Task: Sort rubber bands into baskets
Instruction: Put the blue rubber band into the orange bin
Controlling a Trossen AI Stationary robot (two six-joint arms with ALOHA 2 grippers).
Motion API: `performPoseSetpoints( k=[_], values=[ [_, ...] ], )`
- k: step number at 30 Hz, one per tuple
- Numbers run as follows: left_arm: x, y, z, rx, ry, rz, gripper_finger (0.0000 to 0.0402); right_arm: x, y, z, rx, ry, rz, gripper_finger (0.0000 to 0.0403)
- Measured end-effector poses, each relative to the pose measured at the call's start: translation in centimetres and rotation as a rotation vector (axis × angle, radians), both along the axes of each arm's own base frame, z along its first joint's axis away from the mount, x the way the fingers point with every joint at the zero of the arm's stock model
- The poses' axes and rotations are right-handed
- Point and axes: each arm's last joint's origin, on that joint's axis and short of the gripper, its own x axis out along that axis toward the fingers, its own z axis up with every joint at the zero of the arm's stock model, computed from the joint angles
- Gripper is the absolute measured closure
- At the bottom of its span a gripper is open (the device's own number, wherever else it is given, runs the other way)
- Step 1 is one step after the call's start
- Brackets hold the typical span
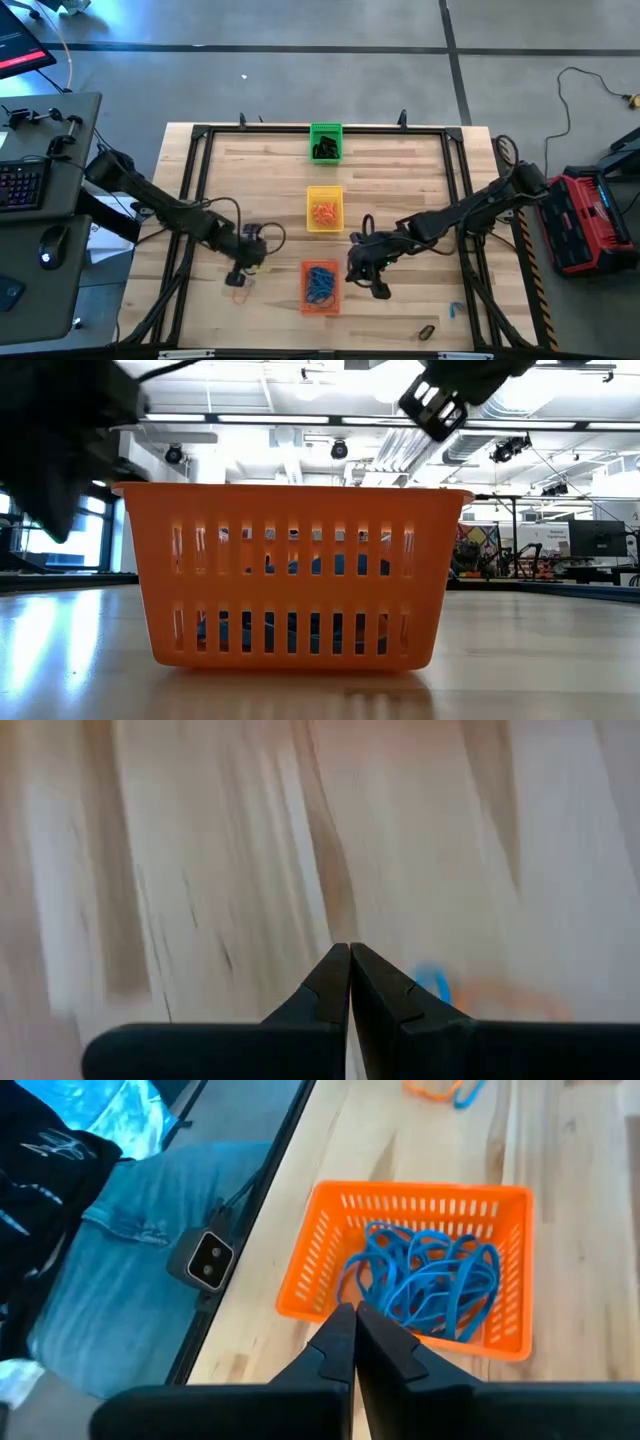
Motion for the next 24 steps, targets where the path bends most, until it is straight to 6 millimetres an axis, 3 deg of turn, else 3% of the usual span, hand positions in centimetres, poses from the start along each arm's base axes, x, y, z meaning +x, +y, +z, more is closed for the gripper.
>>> performPoseSetpoints(
  k=[5,11,24],
  values=[
    [-1.6,-1.5,0.8,-0.041,0.173,-0.013,0.0398,-1.6,0.8,1.7,-0.033,-0.069,-0.022,0.0402],
    [-3.1,-3.4,0.7,-0.068,0.228,-0.057,0.038,-3.2,1.9,3.2,-0.063,-0.136,-0.027,0.0403],
    [-4.5,-4.0,0.2,0.023,0.237,0.029,0.0234,-4.0,3.2,3.4,-0.097,-0.157,-0.044,0.0403]
  ],
)
